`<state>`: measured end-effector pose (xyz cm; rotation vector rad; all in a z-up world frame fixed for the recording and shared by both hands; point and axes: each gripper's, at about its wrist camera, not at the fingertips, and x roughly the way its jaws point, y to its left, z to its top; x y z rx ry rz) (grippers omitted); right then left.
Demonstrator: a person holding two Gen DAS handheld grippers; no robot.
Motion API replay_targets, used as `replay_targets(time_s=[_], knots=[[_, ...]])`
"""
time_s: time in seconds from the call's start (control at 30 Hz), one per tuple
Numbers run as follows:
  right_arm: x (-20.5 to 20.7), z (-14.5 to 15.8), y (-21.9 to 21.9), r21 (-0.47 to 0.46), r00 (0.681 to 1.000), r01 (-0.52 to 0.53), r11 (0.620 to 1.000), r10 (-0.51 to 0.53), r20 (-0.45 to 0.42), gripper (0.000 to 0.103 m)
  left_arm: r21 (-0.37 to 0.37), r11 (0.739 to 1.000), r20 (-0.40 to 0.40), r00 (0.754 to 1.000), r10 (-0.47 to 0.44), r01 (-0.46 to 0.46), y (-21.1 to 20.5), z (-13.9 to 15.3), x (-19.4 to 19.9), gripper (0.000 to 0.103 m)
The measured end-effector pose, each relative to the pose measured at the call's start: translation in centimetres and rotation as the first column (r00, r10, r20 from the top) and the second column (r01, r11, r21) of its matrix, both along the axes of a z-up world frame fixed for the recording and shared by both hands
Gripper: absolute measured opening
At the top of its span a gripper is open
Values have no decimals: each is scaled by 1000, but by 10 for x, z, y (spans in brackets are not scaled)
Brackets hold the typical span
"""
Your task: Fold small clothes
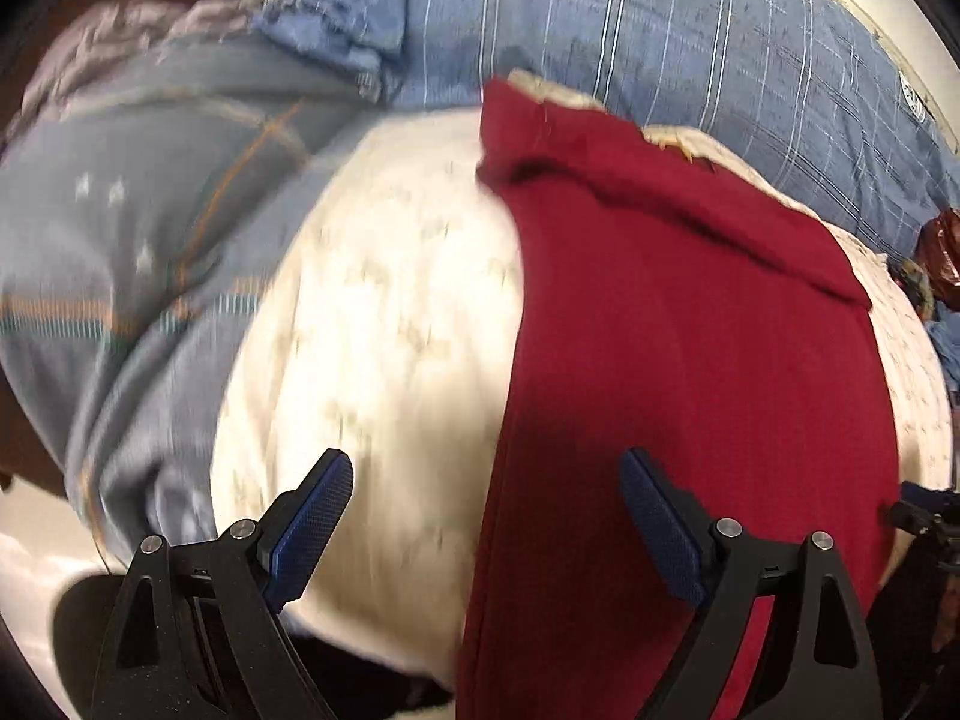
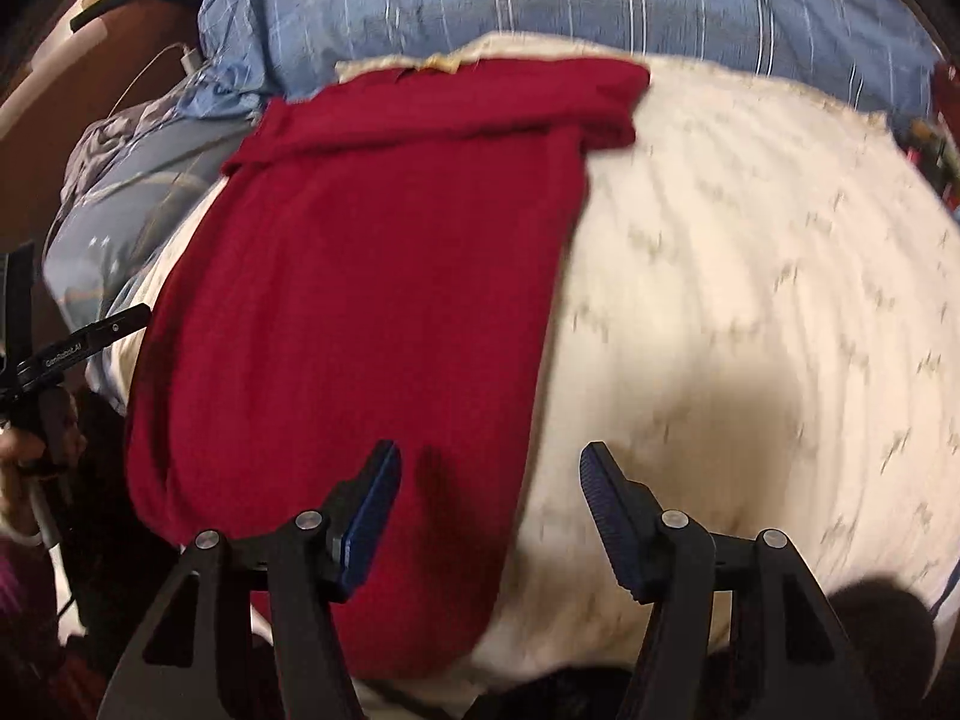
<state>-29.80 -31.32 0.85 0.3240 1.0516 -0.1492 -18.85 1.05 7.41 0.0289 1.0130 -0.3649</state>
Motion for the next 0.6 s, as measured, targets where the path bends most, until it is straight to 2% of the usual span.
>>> replay_targets(time_s=[0.1,0.2,0.37,0.5,0.53,0.6], knots=[[-16,-6,3,36,1000,-18,999,19,-25,64,-4,1000,-48,999,-8,8,12,-7,-12,90],[-28,-10,4,79,998,-32,996,36,-48,64,38,999,-46,998,-33,34,15,-6,-26,90],[-40,-24,9,207,994,-62,976,80,-77,63,61,996,-99,993,-58,64,19,-15,-40,89],[-39,-29,13,217,993,-72,973,91,-77,63,62,994,-121,989,-81,89,16,-17,-46,89],[-39,-28,15,220,991,-86,972,106,-81,56,65,993,-131,987,-87,96,14,-17,-48,89],[-39,-27,21,252,985,-126,959,152,-85,51,58,992,-148,984,-98,108,14,-16,-51,89]])
